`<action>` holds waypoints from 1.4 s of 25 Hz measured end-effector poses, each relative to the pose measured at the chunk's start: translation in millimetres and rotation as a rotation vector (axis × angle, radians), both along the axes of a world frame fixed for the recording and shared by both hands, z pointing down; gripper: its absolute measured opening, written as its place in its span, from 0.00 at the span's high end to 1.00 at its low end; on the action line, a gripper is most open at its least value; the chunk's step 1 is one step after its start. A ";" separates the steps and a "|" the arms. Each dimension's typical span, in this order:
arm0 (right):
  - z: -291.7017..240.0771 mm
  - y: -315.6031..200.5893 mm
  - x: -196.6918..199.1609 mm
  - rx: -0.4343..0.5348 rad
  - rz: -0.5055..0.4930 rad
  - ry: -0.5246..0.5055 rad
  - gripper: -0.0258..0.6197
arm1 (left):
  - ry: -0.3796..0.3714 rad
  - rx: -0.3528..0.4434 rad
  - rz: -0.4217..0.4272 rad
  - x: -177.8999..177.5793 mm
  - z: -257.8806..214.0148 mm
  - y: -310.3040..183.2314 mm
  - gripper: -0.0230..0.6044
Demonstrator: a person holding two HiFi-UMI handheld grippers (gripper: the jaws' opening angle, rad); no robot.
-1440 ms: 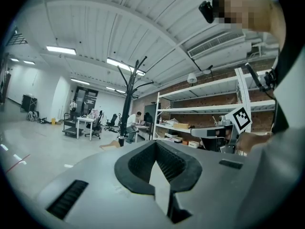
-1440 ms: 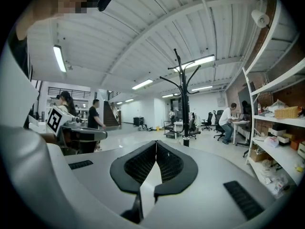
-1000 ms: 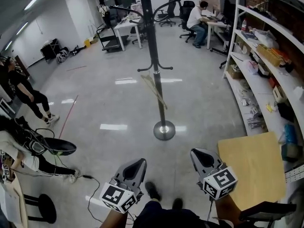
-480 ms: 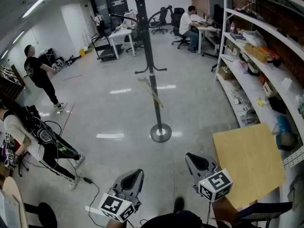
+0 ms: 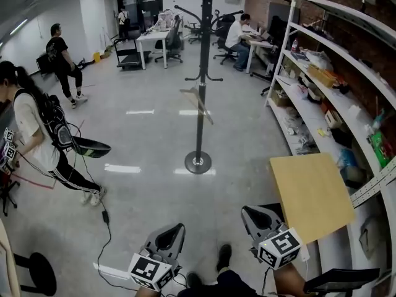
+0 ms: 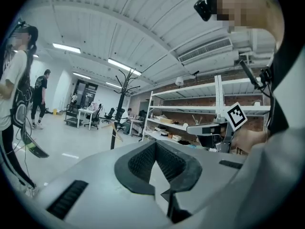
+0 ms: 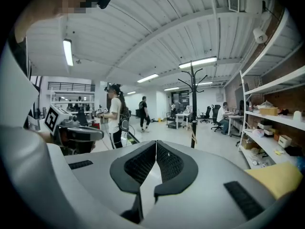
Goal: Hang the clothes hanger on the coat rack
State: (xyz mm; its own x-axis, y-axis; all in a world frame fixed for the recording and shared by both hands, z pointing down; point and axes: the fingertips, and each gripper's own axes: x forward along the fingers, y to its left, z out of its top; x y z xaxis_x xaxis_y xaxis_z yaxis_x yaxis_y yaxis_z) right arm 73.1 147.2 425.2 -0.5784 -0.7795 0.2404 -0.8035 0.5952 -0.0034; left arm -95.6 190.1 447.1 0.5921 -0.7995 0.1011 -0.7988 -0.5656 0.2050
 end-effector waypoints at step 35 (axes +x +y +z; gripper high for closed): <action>-21.0 241.9 147.7 0.069 -0.030 -0.129 0.95 | -0.032 0.039 -0.105 131.5 -44.4 245.1 0.96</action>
State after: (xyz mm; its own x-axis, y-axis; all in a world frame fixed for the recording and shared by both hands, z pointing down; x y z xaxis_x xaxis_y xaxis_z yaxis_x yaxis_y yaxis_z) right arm 220.8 389.1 404.2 -0.6244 -0.7735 0.1088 -0.7809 0.6214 -0.0639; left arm 35.9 435.2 402.8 0.5020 -0.8606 0.0862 -0.8598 -0.4857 0.1576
